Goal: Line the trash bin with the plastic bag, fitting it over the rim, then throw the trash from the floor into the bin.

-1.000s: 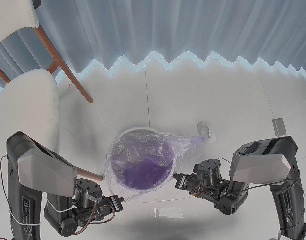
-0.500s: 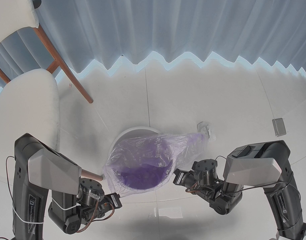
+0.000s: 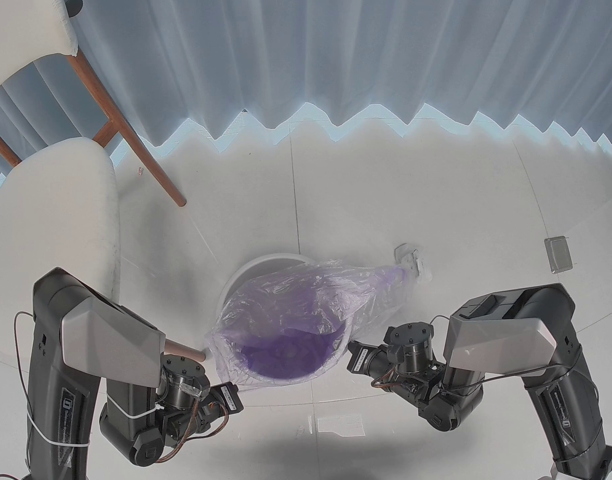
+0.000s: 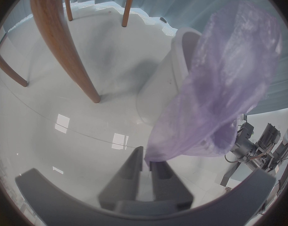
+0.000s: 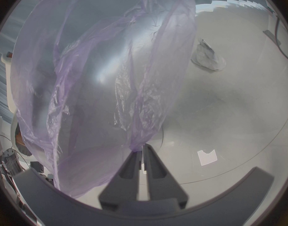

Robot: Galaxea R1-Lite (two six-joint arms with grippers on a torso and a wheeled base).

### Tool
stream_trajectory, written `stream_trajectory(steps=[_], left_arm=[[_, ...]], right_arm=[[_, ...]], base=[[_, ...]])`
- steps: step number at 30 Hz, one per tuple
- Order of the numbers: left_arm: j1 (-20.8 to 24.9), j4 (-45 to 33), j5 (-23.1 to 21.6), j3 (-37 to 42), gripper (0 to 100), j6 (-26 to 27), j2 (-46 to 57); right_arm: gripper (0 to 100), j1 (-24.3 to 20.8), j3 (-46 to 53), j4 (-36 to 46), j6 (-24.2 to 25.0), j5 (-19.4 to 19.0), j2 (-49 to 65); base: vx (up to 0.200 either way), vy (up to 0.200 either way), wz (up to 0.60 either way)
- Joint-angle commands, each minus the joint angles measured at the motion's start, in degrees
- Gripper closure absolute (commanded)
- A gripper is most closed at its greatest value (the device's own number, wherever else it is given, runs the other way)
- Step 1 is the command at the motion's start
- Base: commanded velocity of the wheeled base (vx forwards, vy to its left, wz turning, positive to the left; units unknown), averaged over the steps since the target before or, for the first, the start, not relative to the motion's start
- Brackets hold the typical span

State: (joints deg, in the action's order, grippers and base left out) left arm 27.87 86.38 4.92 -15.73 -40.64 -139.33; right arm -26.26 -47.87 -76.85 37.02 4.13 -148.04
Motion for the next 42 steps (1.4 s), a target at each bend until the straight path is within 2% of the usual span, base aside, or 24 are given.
stream_trajectory(steps=[1, 11, 17, 19, 21, 22, 24, 25, 26, 29, 34, 38, 42], left_arm=[[0.1, 0.0, 0.7, 0.2, 0, 0.0, -0.4], [2.1, 0.1, 1.1, 2.5, 0, 0.2, 1.0], [5.6, 0.1, 2.4, 7.4, 0, 0.3, 4.5], [7.0, 0.1, 2.7, 9.7, 0, 0.4, 6.4], [7.2, 0.1, 2.8, 9.9, 0, 0.4, 6.7], [8.7, 0.1, 3.9, 12.9, 0, 1.8, 8.3], [9.8, 0.1, 4.8, 14.9, 0, 2.9, 9.3], [9.8, 0.1, 4.8, 14.9, 0, 2.9, 9.3], [11.7, 0.1, 6.1, 15.7, 0, 3.4, 11.5], [14.7, 0.0, 8.5, 15.7, 0, 3.4, 14.3], [19.0, 0.1, 11.1, 15.7, 0, 3.6, 17.9], [22.8, 0.1, 11.5, 15.7, 0, 4.0, 23.1], [24.2, 0.0, 11.2, 15.6, 0, 7.5, 29.8]], right_arm=[[0, 0.0, 0.6, -0.1, -0.2, 0.0, 0.0], [0, -0.3, 4.0, -2.3, -0.5, -0.7, 1.8], [0, -0.3, 8.4, -2.2, -0.5, -4.0, 5.9], [0, -0.4, 11.0, -1.9, -0.8, -6.2, 7.9], [0, -0.4, 11.2, -1.9, -0.9, -6.4, 8.1], [0, -0.4, 13.0, -1.8, -2.5, -7.7, 9.0], [0, -0.4, 14.2, -2.1, -5.0, -7.9, 9.1], [0, -0.4, 14.2, -2.1, -5.0, -7.9, 9.1], [0, -0.4, 15.2, -2.3, -7.2, -7.9, 9.2], [0, -0.5, 16.8, -2.9, -8.8, -8.0, 10.0], [0, -0.6, 18.7, -3.2, -9.2, -9.4, 12.5], [0, -0.9, 22.0, -3.2, -9.2, -13.7, 17.6], [0, -2.0, 24.0, -2.9, -8.7, -16.1, 22.8]], base=[[0.0, 0.0, 0.0], [0.0, 0.0, 0.0], [0.0, 0.0, 0.0], [0.0, 0.0, 0.0], [0.0, 0.0, 0.0], [0.0, 0.0, 0.0], [0.0, 0.0, 0.0], [0.0, 0.0, 0.0], [0.0, 0.0, 0.0], [0.0, 0.0, 0.0], [0.0, 0.0, 0.0], [0.0, 0.0, 0.0], [0.0, 0.0, 0.0]])
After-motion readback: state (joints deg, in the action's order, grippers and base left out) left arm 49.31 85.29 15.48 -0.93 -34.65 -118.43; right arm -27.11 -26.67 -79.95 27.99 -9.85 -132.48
